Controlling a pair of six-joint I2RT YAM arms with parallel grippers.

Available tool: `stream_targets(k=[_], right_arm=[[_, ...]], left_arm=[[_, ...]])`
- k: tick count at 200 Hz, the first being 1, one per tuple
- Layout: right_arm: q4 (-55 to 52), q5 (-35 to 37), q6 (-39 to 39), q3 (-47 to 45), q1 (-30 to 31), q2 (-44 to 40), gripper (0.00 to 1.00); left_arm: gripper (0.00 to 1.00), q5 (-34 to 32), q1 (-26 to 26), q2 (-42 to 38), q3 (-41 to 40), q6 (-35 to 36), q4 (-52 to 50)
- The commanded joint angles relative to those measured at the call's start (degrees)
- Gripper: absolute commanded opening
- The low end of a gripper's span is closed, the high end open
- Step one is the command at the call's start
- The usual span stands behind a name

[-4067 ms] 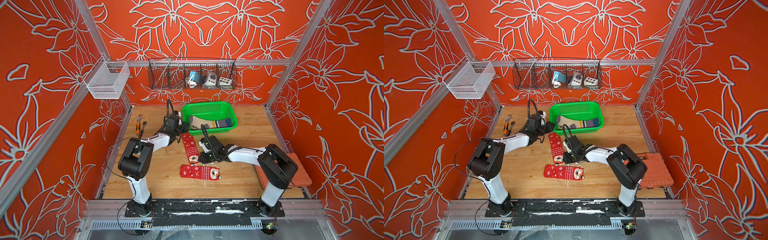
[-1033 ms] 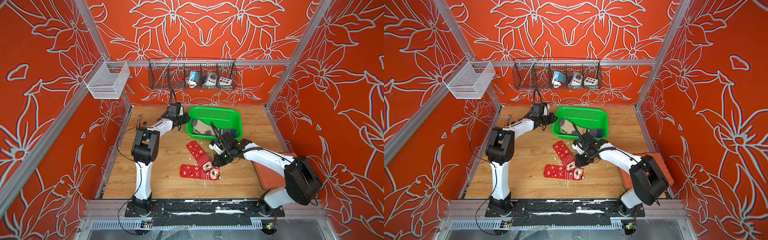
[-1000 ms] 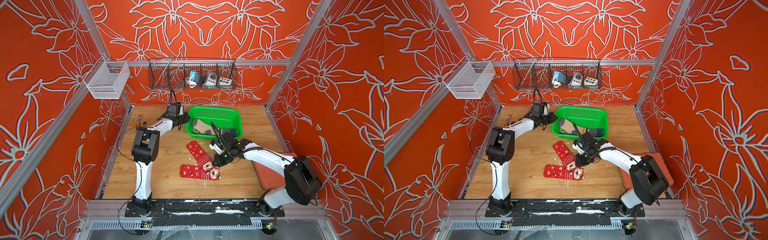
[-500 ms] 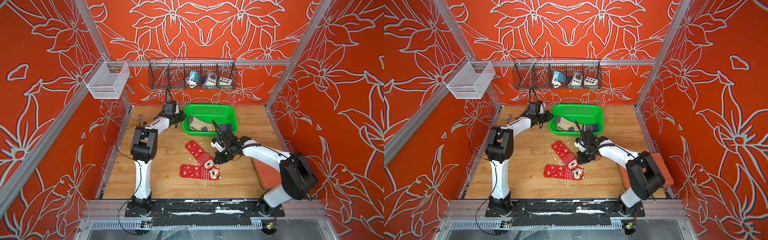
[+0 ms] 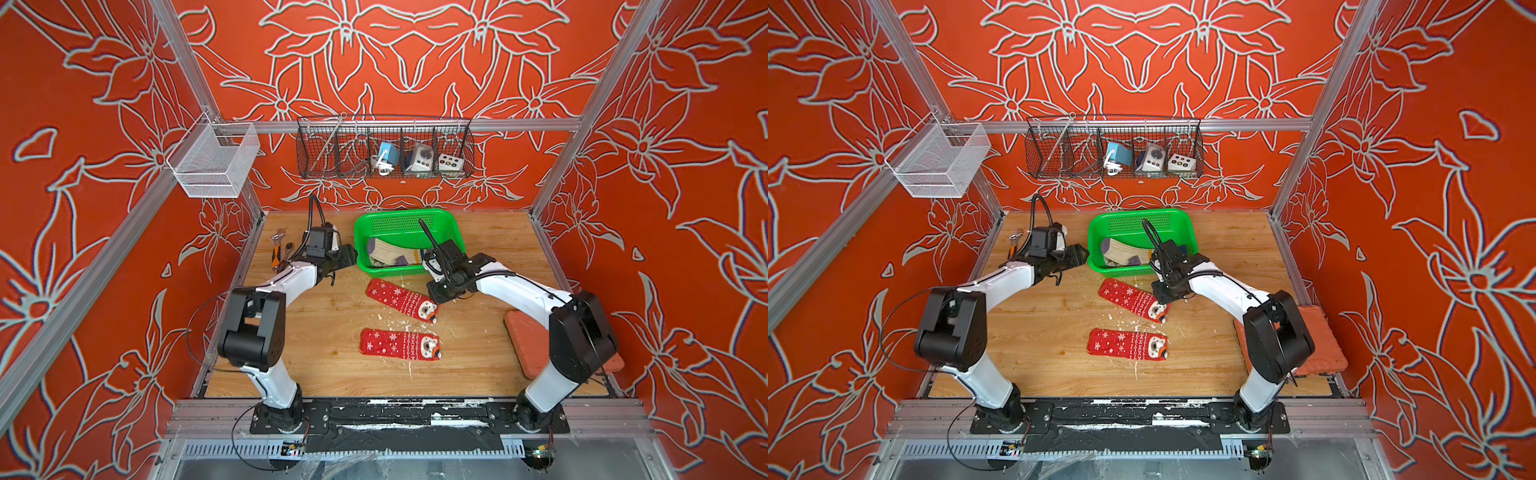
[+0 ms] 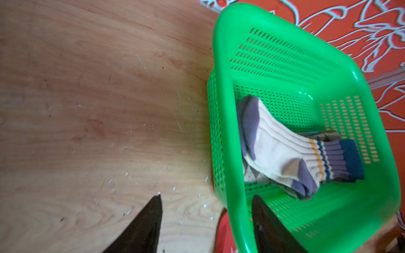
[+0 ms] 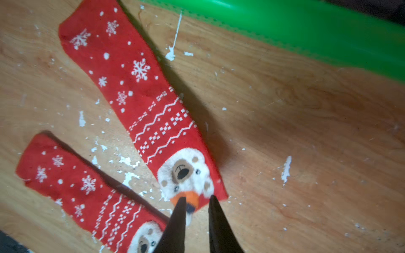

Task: Place the socks together as a pair
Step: Adjust the bin at the center of the board.

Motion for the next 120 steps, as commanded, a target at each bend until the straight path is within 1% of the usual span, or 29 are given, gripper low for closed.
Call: stream_targets(k=[1,19,31,46,56,70,91,103,120], right_arm=[[1.1,2.7,0.3,-2.4,-0.2,0.2,0.27],[4.6,0.8,2.0,-6.3,-0.2,-1.9,0.28],[6.3,0.3,2.9,-8.2,-0.2,-3.2,0.28],[7.5,0.2,3.4,-9.8,-0.2,-4.5,0.29],[7.6,0.3,3.5,-10.2,-0.3,-5.0,0.28],[7.9,0.3,3.6,-11.0,-0.4,-5.9,0.28],[8.4,0.0,3.8,-12.8,-0.8,-7.8,0.28],[8.4,0.0,3.8,-13.9,-1.3,-8.9,0.29],[8.7,-0.3,3.7,-15.4,-2.2,-10.7,0.29]], left_arm=[[0.66,-0.8,0.0,-5.8,-7.1,-0.1,3.8],[0.66,2.1,-0.8,-11.0,-14.0,-3.0,8.4],[0.66,2.5,-2.7,-13.3,-17.5,-4.5,11.3],[0.62,2.6,-5.1,-13.6,-19.2,-5.7,13.8],[0.58,3.5,-6.7,-12.4,-18.8,-6.3,14.4],[0.48,4.7,-9.2,-10.7,-17.4,-7.1,14.8],[0.36,3.6,-13.2,-8.6,-15.5,-8.0,15.7],[0.35,2.4,-14.2,-6.7,-13.8,-8.0,15.6],[0.34,1.3,-14.3,-3.4,-11.4,-7.7,15.7]])
